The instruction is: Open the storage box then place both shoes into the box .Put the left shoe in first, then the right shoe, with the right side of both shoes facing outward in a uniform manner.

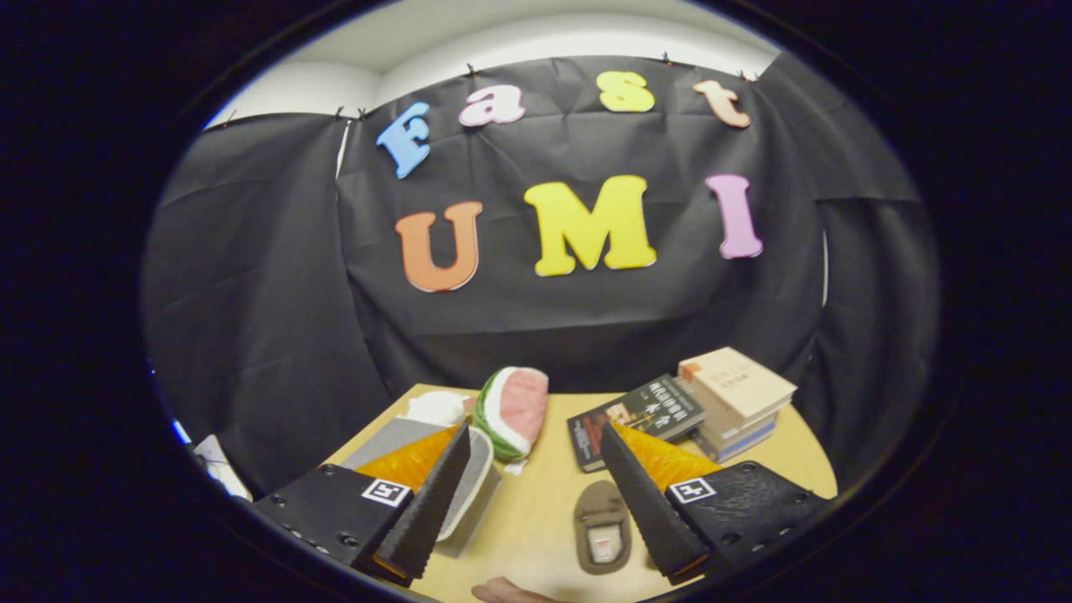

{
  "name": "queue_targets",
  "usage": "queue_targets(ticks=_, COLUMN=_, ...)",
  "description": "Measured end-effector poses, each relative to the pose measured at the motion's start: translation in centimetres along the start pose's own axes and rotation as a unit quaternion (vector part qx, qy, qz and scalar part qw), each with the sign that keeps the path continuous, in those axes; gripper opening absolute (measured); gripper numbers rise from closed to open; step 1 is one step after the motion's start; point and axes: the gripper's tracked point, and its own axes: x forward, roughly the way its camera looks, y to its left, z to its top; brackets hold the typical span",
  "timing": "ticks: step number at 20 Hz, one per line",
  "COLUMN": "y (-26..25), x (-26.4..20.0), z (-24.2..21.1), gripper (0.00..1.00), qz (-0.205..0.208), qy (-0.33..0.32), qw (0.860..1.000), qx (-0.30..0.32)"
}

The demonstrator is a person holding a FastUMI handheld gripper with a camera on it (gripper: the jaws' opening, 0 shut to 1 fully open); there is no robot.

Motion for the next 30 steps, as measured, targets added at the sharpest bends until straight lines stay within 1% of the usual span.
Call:
queue_targets(ticks=3, y=1.4, x=4.4, z=-3.3, gripper=0.96, qz=0.024, qy=0.053, qw=0.998, qx=0.017)
queue_targets(ticks=5, y=2.7, x=7.2, z=-5.4, gripper=0.96, qz=0.046, qy=0.09, qw=0.994, qx=0.039)
queue_targets(ticks=7, y=2.9, x=9.3, z=-7.5, gripper=0.96, qz=0.051, qy=0.132, qw=0.988, qx=0.062)
queue_targets(ticks=10, y=3.1, x=11.9, z=-10.0, gripper=0.96, qz=0.066, qy=0.176, qw=0.976, qx=0.106)
queue_targets(ticks=14, y=4.2, x=13.9, z=-12.5, gripper=0.95, qz=0.106, qy=0.226, qw=0.957, qx=0.144)
queue_targets(ticks=16, y=4.6, x=14.4, z=-13.7, gripper=0.95, qz=0.119, qy=0.25, qw=0.95, qx=0.144)
queue_targets(ticks=20, y=4.6, x=14.7, z=-14.6, gripper=0.97, qz=0.132, qy=0.277, qw=0.939, qx=0.157)
queue_targets(ticks=22, y=5.2, x=14.9, z=-14.8, gripper=0.97, qz=0.142, qy=0.291, qw=0.929, qx=0.18)
queue_targets(ticks=23, y=5.6, x=14.9, z=-14.5, gripper=0.85, qz=0.146, qy=0.294, qw=0.925, qx=0.189)
queue_targets(ticks=24, y=6.2, x=14.8, z=-14.1, gripper=0.79, qz=0.151, qy=0.295, qw=0.924, qx=0.192)
queue_targets(ticks=26, y=7.2, x=14.6, z=-13.5, gripper=0.42, qz=0.152, qy=0.287, qw=0.931, qx=0.167)
queue_targets(ticks=27, y=7.3, x=14.7, z=-13.4, gripper=0.23, qz=0.142, qy=0.285, qw=0.937, qx=0.144)
queue_targets(ticks=28, y=7.2, x=14.5, z=-13.1, gripper=0.15, qz=0.129, qy=0.279, qw=0.943, qx=0.128)
queue_targets(ticks=30, y=7.6, x=14.3, z=-13.1, gripper=0.07, qz=0.12, qy=0.289, qw=0.943, qx=0.113)
